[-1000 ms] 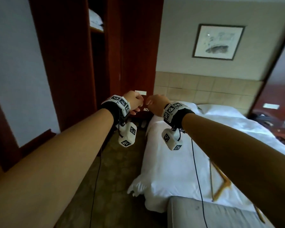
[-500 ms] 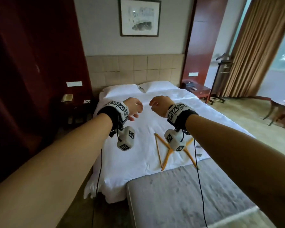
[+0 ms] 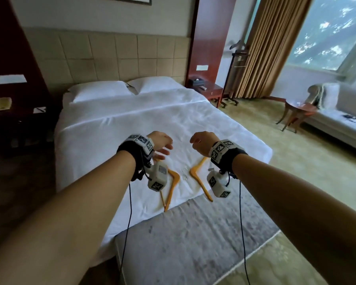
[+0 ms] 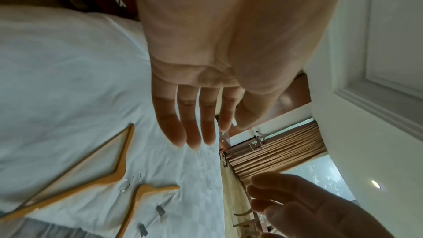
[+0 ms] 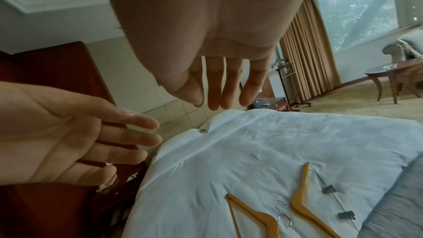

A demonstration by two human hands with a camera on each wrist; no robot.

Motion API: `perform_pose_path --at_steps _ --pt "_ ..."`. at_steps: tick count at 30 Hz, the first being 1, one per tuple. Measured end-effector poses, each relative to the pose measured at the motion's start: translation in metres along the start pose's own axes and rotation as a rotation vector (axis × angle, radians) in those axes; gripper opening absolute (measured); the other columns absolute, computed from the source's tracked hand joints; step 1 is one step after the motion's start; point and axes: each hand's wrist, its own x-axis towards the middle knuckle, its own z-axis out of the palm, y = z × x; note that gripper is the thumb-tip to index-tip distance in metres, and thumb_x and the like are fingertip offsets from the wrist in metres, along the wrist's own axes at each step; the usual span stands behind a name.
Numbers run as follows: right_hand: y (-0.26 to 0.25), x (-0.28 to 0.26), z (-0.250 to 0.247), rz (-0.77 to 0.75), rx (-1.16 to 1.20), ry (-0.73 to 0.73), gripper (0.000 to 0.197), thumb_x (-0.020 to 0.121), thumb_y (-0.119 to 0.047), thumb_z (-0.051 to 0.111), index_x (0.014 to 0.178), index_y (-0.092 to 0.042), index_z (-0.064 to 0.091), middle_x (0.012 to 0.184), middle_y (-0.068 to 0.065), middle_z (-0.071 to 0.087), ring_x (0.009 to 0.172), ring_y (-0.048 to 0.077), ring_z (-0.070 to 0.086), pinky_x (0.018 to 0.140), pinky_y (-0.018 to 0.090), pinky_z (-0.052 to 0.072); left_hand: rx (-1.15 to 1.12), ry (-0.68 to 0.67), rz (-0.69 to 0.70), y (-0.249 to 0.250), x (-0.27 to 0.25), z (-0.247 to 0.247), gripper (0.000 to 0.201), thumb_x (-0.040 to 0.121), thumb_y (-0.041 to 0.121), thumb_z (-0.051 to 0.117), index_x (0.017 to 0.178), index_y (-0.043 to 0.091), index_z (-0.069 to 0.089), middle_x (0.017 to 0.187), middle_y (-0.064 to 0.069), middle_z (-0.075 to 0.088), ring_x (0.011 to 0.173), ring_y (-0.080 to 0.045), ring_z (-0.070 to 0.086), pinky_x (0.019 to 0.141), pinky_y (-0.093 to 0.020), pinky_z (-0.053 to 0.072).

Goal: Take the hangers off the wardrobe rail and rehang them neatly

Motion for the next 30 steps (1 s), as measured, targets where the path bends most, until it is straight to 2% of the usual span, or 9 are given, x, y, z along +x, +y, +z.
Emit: perform_pose_path --at_steps 4,10,13,16,20,21,24,27,30 --pt "0.041 0.027 0.008 0.066 0.061 -0.018 0.031 0.089 -0.018 0.05 0.115 -0.026 0.066 0.121 0.004 0.063 0.108 0.026 0.06 0.092 0.036 0.051 -0.113 -0.024 -0.061 -0.002 0.052 0.029 0.017 0.093 0.018 0.055 0.107 0.01 0.062 0.094 -0.008 0.068 0.079 -0.023 0.065 0.058 -0.03 0.051" --pt "0.107 0.066 0.028 0.155 0.142 -0.052 0.029 0.09 -0.019 0.054 0.114 -0.022 0.068 0.121 0.004 0.066 0.11 0.026 0.061 0.097 0.039 0.05 -0.242 -0.021 -0.168 -0.018 0.114 0.078 0.013 0.093 0.016 0.056 0.102 0.01 0.061 0.088 -0.007 0.068 0.074 -0.023 0.064 0.057 -0.029 0.05" --pt "0.144 0.089 0.05 0.173 0.135 -0.123 0.032 0.094 -0.017 0.05 0.121 -0.016 0.066 0.13 0.007 0.062 0.12 0.027 0.056 0.103 0.037 0.044 -0.303 0.035 -0.22 -0.031 0.147 0.102 0.008 0.094 0.012 0.054 0.1 0.01 0.06 0.086 -0.007 0.066 0.07 -0.02 0.062 0.053 -0.027 0.049" --pt "0.181 0.114 0.076 0.205 0.183 -0.167 0.032 0.093 -0.018 0.048 0.119 -0.02 0.068 0.131 0.007 0.061 0.117 0.028 0.058 0.102 0.038 0.046 -0.382 0.145 -0.288 -0.047 0.185 0.125 0.008 0.095 0.011 0.052 0.096 0.007 0.059 0.081 -0.005 0.065 0.063 -0.017 0.059 0.048 -0.023 0.048" --pt "0.236 0.152 0.108 0.235 0.262 -0.26 0.031 0.093 -0.018 0.049 0.117 -0.019 0.068 0.125 0.002 0.064 0.116 0.025 0.058 0.1 0.033 0.047 -0.439 0.284 -0.404 -0.065 0.233 0.16 0.024 0.093 0.005 0.049 0.069 0.008 0.055 0.053 0.0 0.059 0.04 -0.011 0.052 0.045 -0.02 0.04" --pt "0.25 0.162 0.114 0.252 0.288 -0.277 0.031 0.093 -0.018 0.05 0.118 -0.019 0.068 0.124 0.001 0.065 0.114 0.024 0.059 0.097 0.03 0.047 -0.443 0.297 -0.433 -0.07 0.246 0.169 0.023 0.091 0.005 0.05 0.07 0.007 0.057 0.05 0.001 0.058 0.035 -0.01 0.051 0.045 -0.02 0.04" --pt "0.291 0.192 0.135 0.342 0.385 -0.339 0.028 0.092 -0.022 0.054 0.114 -0.021 0.07 0.113 0.0 0.07 0.107 0.022 0.063 0.088 0.025 0.048 -0.417 0.289 -0.516 -0.082 0.283 0.199 0.011 0.089 0.007 0.054 0.082 0.006 0.062 0.065 -0.004 0.061 0.039 -0.011 0.054 0.042 -0.018 0.043" --pt "0.334 0.224 0.173 0.414 0.458 -0.389 0.024 0.08 -0.034 0.051 0.093 -0.03 0.071 0.098 0.002 0.073 0.097 0.028 0.067 0.087 0.04 0.056 -0.351 0.259 -0.575 -0.096 0.319 0.228 0.009 0.091 0.012 0.056 0.087 0.007 0.063 0.077 -0.006 0.064 0.058 -0.015 0.06 0.049 -0.023 0.046" --pt "0.367 0.247 0.213 0.432 0.515 -0.449 0.028 0.086 -0.02 0.049 0.095 -0.011 0.073 0.099 0.013 0.072 0.095 0.036 0.066 0.085 0.048 0.056 -0.311 0.195 -0.613 -0.11 0.353 0.255 0.012 0.094 0.012 0.053 0.103 0.01 0.06 0.081 -0.006 0.064 0.066 -0.018 0.06 0.053 -0.024 0.048"
